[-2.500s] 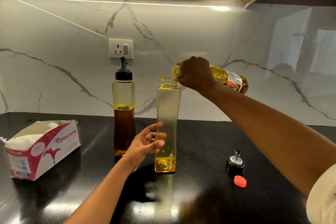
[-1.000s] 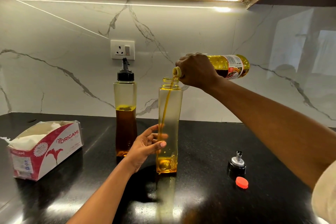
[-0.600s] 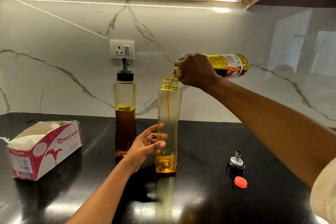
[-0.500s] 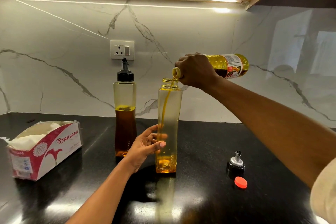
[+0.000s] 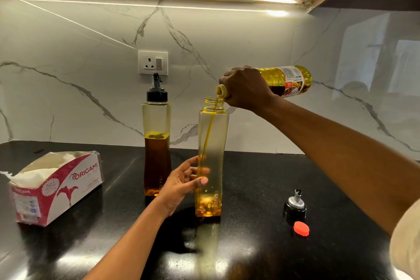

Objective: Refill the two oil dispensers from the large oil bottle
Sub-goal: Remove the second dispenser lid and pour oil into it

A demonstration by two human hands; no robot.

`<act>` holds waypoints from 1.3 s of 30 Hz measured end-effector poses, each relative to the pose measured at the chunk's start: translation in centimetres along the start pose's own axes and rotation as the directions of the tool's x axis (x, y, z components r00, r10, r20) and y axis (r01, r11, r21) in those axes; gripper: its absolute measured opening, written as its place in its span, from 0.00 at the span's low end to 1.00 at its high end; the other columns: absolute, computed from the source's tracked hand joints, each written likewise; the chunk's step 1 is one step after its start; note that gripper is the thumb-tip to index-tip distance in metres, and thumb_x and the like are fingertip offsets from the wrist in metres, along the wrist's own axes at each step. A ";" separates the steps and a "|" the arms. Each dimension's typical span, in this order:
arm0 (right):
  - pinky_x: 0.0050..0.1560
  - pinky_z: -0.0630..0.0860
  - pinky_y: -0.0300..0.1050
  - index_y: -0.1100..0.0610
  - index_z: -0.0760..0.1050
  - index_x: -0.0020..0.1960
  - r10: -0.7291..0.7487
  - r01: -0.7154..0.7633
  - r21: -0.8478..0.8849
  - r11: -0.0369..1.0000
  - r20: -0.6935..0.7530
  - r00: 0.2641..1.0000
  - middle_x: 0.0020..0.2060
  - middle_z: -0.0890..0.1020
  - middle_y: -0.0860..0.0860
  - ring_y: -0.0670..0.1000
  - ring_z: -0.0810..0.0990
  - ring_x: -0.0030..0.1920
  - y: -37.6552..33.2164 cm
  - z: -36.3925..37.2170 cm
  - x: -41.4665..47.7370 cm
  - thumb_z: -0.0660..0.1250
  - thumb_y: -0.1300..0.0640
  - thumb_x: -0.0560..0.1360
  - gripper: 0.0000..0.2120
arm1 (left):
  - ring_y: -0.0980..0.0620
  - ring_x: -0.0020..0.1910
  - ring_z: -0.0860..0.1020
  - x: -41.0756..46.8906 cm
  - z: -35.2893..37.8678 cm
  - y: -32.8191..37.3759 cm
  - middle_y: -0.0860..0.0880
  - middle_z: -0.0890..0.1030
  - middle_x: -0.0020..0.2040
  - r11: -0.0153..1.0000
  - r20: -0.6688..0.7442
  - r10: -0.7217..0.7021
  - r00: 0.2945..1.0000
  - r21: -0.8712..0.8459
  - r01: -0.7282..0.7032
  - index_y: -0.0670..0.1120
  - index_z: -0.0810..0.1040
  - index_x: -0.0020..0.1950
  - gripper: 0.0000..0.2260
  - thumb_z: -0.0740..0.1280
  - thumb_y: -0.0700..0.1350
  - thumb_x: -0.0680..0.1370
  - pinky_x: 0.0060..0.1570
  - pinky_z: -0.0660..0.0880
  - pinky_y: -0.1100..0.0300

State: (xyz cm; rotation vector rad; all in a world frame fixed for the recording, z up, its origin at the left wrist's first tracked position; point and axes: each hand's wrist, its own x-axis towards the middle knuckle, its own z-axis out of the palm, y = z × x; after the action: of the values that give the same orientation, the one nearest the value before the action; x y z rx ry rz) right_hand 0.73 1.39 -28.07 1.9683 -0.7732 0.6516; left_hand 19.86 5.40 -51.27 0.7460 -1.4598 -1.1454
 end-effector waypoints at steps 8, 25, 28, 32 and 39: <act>0.43 0.70 0.46 0.59 0.79 0.46 -0.029 0.029 -0.013 0.999 0.009 1.000 0.40 0.82 0.54 0.56 0.80 0.43 0.1 -0.2 0.2 0.60 0.51 0.75 0.13 | 0.49 0.55 0.81 0.1 0.0 0.0 0.45 0.82 0.57 1.000 0.000 0.007 1.000 0.016 -0.007 0.56 0.74 0.65 0.30 0.77 0.51 0.64 0.47 0.78 0.60; 0.44 0.71 0.47 0.59 0.79 0.46 -0.048 0.048 -0.023 0.999 0.021 0.999 0.41 0.82 0.54 0.55 0.80 0.43 0.1 -0.4 0.2 0.61 0.50 0.75 0.13 | 0.48 0.56 0.81 0.0 0.0 0.1 0.45 0.82 0.57 1.000 0.001 0.006 1.000 0.013 -0.006 0.56 0.74 0.66 0.30 0.77 0.51 0.65 0.48 0.78 0.60; 0.45 0.71 0.47 0.59 0.79 0.47 -0.048 0.049 -0.021 0.999 0.019 0.999 0.42 0.82 0.55 0.56 0.80 0.44 0.1 -0.4 0.2 0.61 0.51 0.75 0.13 | 0.48 0.56 0.81 0.1 0.0 0.0 0.45 0.82 0.57 1.000 -0.002 0.004 1.000 0.011 -0.004 0.55 0.74 0.66 0.31 0.77 0.51 0.64 0.48 0.78 0.60; 0.45 0.71 0.47 0.59 0.79 0.48 -0.062 0.062 -0.023 0.998 0.018 0.998 0.42 0.82 0.55 0.55 0.80 0.44 0.2 -0.4 0.2 0.60 0.50 0.76 0.14 | 0.48 0.57 0.81 0.1 0.0 0.1 0.46 0.82 0.57 1.000 0.003 0.004 1.000 0.018 -0.004 0.56 0.73 0.66 0.30 0.77 0.50 0.65 0.48 0.78 0.59; 0.44 0.71 0.47 0.60 0.79 0.47 -0.074 0.075 -0.026 0.997 0.029 0.997 0.41 0.82 0.55 0.56 0.80 0.43 0.3 -0.6 0.2 0.61 0.51 0.75 0.13 | 0.47 0.57 0.81 0.2 -0.1 -0.1 0.46 0.82 0.56 1.000 -0.001 0.006 1.000 0.014 -0.006 0.59 0.75 0.64 0.26 0.77 0.47 0.67 0.48 0.78 0.60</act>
State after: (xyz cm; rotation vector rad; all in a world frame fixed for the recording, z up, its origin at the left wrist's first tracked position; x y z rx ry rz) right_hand 0.56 1.79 -27.54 1.9754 -0.7183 0.5683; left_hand 19.90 5.16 -51.28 0.7518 -1.4690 -1.1313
